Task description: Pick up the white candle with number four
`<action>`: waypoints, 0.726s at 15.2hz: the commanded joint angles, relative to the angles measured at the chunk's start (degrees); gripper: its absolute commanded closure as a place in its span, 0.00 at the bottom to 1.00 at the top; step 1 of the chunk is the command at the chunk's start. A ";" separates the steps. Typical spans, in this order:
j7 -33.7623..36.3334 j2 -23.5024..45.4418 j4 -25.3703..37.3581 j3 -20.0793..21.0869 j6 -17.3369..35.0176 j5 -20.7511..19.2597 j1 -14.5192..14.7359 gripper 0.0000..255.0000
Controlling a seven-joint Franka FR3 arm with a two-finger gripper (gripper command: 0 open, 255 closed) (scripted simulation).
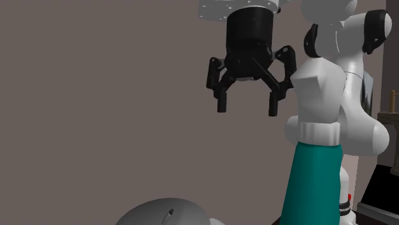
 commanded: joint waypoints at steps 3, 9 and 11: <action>-6.94 11.26 8.06 -0.66 0.85 -0.05 1.88 0.00; -16.48 26.95 22.21 -0.12 -1.11 0.11 4.05 0.00; -19.39 32.08 27.41 0.43 -2.35 0.03 4.67 0.00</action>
